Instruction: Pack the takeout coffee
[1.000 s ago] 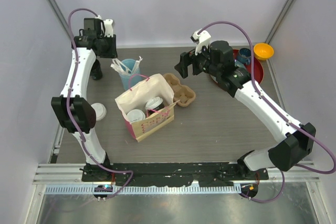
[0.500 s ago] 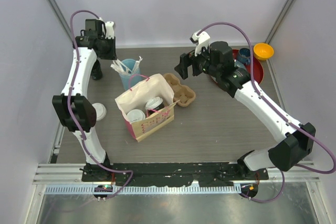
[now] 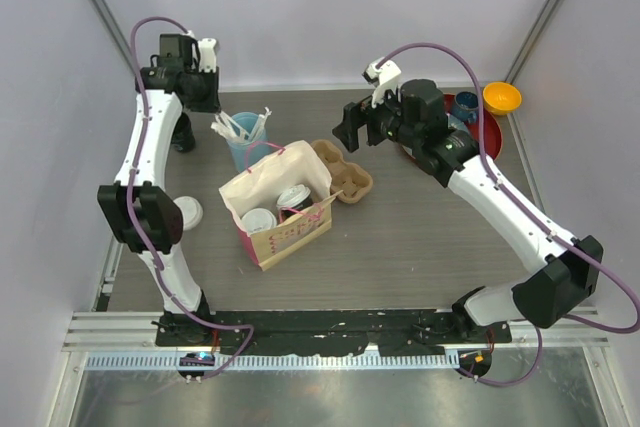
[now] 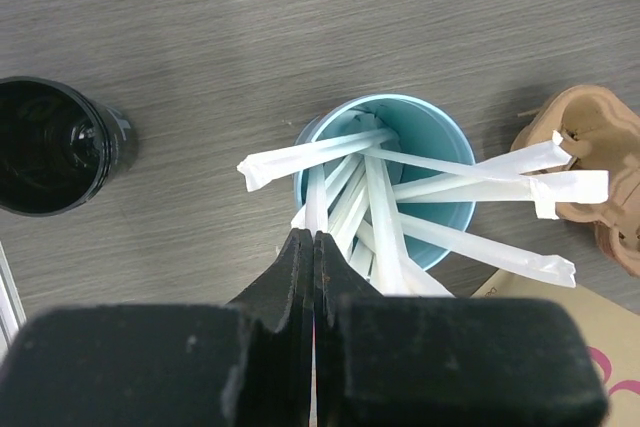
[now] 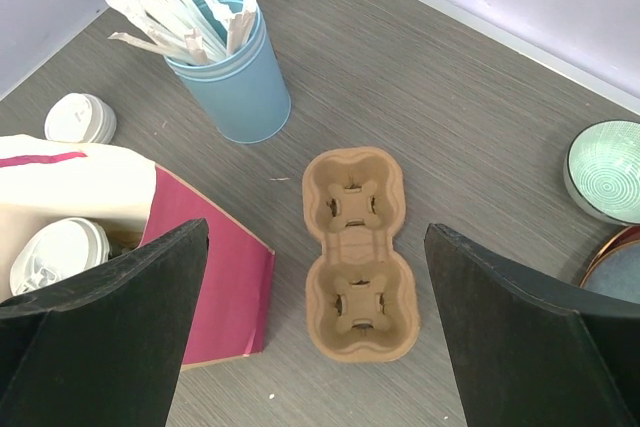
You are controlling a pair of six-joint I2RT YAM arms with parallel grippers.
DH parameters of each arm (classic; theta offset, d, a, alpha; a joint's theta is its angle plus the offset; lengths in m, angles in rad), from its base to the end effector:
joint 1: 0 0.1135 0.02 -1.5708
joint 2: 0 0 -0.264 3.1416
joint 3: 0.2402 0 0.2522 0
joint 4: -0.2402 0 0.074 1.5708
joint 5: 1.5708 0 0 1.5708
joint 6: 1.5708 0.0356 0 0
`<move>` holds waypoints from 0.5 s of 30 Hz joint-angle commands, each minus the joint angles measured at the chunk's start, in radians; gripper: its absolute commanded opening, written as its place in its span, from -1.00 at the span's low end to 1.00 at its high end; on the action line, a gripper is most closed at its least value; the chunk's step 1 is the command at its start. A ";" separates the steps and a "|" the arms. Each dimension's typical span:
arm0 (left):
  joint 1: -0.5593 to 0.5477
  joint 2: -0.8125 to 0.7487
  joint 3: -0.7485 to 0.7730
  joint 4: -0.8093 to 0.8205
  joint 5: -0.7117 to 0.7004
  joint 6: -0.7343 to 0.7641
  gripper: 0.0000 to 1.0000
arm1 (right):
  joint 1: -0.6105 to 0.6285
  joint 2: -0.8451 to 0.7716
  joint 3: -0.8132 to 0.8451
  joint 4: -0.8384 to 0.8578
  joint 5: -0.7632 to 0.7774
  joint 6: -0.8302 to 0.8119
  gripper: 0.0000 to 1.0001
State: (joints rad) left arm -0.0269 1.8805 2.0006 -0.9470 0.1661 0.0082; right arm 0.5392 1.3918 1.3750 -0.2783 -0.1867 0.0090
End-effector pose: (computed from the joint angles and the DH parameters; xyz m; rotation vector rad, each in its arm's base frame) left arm 0.4100 -0.0169 0.3736 0.1196 2.3900 -0.2078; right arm 0.2740 0.1716 0.3975 -0.6227 1.7924 0.5504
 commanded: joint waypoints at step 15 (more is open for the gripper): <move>-0.004 -0.199 0.101 -0.059 0.065 0.062 -1.00 | -0.004 -0.100 0.003 0.062 -0.118 -0.075 0.89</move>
State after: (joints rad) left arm -0.0269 1.7668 2.0365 -0.9630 0.1871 0.0437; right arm 0.5388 1.3632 1.3743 -0.2775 -0.2356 -0.0204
